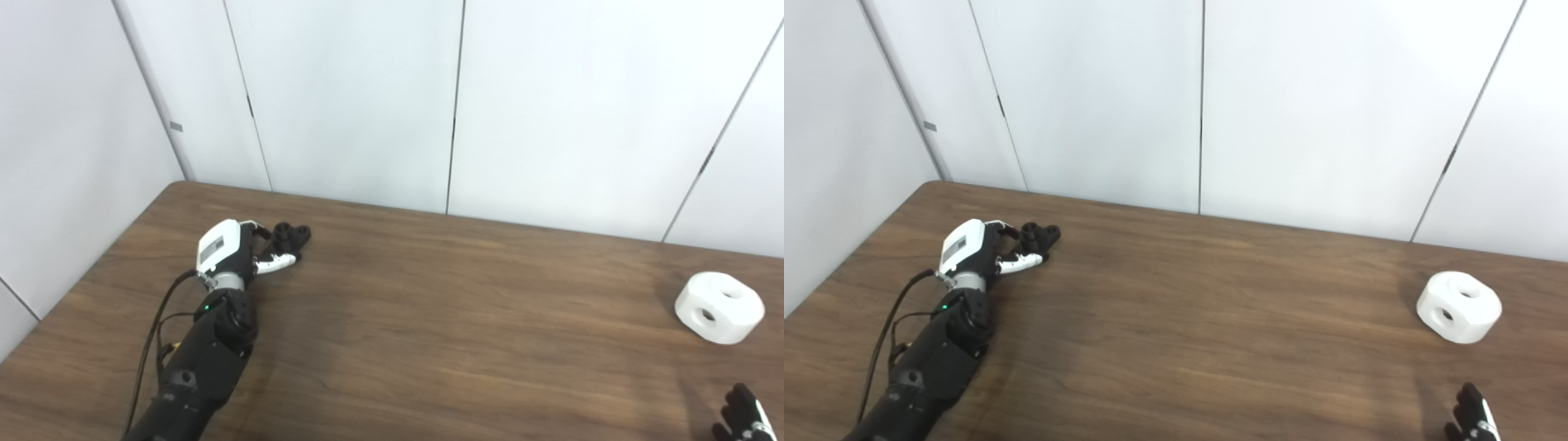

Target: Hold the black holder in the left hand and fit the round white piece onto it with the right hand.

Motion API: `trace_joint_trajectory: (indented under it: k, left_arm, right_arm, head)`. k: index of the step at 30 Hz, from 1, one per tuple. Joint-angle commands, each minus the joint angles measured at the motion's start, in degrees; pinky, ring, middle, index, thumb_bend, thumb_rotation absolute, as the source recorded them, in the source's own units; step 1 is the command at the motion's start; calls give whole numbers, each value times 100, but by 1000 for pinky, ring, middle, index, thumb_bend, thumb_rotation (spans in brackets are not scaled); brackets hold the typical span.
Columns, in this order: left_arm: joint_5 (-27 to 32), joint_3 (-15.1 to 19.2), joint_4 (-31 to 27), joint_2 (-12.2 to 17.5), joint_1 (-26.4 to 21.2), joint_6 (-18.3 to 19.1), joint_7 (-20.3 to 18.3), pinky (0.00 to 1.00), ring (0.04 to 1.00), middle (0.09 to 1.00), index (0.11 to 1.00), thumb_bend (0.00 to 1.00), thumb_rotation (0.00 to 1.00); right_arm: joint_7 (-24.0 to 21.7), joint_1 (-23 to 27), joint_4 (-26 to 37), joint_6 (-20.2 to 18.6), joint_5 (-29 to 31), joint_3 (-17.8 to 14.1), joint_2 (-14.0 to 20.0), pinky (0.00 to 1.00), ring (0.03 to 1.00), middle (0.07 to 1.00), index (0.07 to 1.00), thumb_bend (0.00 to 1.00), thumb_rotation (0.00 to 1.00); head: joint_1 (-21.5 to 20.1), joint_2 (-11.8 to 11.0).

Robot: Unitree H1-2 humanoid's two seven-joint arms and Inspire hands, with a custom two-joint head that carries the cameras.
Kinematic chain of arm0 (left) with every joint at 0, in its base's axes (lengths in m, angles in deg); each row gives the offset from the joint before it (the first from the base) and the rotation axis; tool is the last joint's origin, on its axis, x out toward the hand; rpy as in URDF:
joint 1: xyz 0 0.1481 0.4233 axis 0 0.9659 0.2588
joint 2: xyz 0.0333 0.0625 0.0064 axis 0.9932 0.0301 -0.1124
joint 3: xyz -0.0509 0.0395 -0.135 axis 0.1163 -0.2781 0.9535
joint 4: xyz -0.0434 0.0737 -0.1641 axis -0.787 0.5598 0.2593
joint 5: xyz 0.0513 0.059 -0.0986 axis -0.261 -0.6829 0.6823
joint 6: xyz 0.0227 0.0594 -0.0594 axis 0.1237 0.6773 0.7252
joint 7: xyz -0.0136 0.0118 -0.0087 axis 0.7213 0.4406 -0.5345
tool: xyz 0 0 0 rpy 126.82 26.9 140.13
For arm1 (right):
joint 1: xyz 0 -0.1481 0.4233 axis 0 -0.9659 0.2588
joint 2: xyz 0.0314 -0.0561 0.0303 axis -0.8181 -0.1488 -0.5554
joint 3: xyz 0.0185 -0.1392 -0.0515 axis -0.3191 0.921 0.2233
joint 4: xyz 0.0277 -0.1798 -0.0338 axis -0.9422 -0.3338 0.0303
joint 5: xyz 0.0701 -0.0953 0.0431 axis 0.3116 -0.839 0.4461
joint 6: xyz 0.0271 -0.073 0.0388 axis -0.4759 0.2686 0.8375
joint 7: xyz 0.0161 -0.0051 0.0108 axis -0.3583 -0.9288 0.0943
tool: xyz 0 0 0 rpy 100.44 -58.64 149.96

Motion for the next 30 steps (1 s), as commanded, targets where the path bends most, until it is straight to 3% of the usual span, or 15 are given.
trace_joint_trajectory:
  k: [1,3,5,18,30]
  left_arm:
    - [110,121,-72,51,-136,-40,86,910,927,822,546,651,187]
    - [150,165,-89,24,-118,-70,123,914,935,822,498,549,96]
    - [178,182,-78,11,-103,-123,165,912,936,818,487,529,72]
    - [198,95,18,80,-5,-432,224,876,897,790,484,521,45]
    - [118,-122,-288,168,191,-646,44,821,867,779,485,521,46]
  right_arm:
    - [12,-102,174,-34,-22,-16,2,1000,1000,992,967,602,1000]
    - [11,-106,178,-35,-24,-21,7,1000,1000,991,968,602,1000]
    - [3,-106,174,-21,-19,-27,17,1000,1000,991,967,601,1000]
    - [14,-86,192,-27,107,-98,10,1000,1000,983,957,604,1000]
    - [4,-97,210,-14,41,-73,1,1000,1000,978,954,615,1000]
  head:
    - [11,10]
    - [10,19]
    - [12,25]
    - [14,37]
    - [-146,105]
